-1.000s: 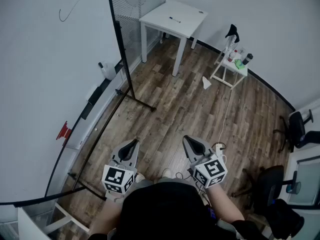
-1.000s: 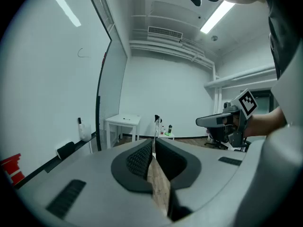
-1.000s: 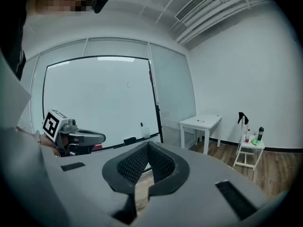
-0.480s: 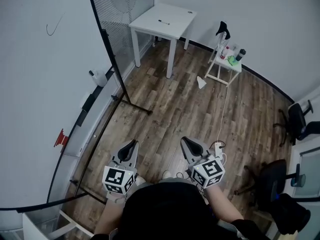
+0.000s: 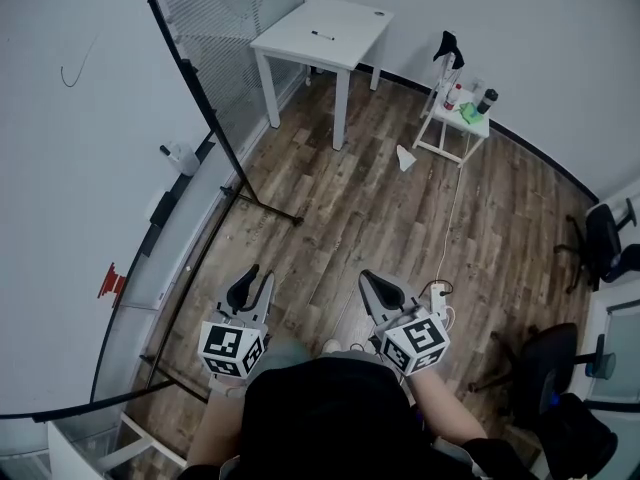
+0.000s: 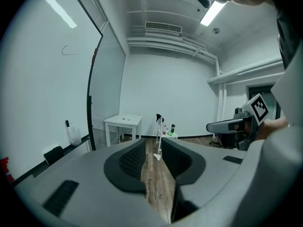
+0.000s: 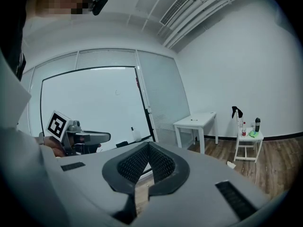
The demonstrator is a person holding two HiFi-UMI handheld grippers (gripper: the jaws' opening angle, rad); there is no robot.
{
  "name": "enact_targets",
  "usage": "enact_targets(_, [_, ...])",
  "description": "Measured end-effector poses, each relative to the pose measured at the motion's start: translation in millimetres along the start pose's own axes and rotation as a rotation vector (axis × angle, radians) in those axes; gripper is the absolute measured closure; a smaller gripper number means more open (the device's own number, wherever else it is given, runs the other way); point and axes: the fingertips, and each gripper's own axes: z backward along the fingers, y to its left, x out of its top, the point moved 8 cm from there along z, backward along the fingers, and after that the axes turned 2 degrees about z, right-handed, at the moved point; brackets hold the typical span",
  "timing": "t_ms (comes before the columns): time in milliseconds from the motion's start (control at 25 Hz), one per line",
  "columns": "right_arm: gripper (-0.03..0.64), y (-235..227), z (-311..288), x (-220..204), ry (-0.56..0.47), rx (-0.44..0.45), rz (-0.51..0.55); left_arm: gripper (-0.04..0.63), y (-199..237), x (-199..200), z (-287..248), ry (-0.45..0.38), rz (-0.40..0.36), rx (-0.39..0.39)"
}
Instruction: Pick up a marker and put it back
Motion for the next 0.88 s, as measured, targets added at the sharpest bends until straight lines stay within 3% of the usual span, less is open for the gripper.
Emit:
enact_targets(320, [0.589, -43, -59, 7, 0.026, 0.002, -0.010, 0.486, 37, -1, -60, 0.035, 0.023, 0.022])
enact_targets(680, [0.589, -80, -208, 43, 0.079, 0.026, 0.010, 0.486, 142, 28, -159, 0.050, -0.001, 0.015])
enact_targets(880, [0.589, -86, -298, 70, 0.093, 0.068, 0.023, 0.486, 210, 46, -196, 0.042, 0.028, 0.049])
